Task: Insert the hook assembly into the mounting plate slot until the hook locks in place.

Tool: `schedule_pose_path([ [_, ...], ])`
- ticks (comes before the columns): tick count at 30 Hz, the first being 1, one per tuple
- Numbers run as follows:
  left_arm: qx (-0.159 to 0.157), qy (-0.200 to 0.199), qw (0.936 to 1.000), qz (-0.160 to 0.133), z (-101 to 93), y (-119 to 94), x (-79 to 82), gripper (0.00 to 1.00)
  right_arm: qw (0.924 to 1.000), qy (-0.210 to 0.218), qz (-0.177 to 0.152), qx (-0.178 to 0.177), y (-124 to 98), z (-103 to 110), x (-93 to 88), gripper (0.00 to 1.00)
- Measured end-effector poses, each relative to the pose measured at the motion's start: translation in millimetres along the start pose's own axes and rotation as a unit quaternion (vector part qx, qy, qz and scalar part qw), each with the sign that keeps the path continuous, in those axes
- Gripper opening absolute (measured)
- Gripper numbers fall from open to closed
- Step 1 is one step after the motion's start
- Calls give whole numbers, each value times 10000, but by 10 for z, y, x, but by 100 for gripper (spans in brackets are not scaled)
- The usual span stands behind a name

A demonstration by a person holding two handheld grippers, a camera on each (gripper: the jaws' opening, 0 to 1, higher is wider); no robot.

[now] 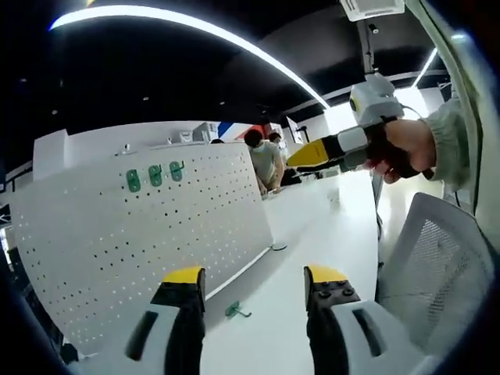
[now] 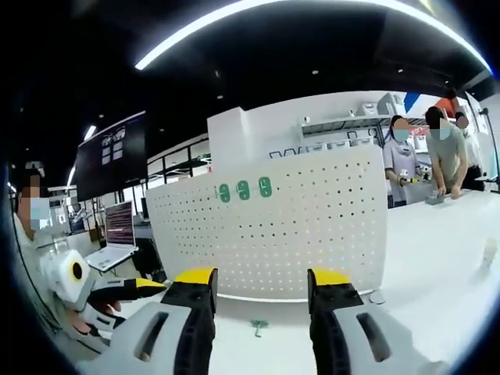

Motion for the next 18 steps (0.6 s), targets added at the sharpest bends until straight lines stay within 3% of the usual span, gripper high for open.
schedule_pose_path([
  [7, -129, 232, 9996, 95, 117, 13, 44, 51, 10000, 73, -18, 9, 10, -22, -25, 44],
  [18, -413, 429, 9975, 389, 341, 202, 65, 49, 9999, 138, -48, -4, -36, -59, -21, 44],
])
Point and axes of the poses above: the point that each gripper's makers call its tool centre point, and the gripper's own axes: y roughly forward along the fingers, z roughly to its left, x roughly out of its top, the point moved 10 cm from there along -y, roughly backward along the fingers
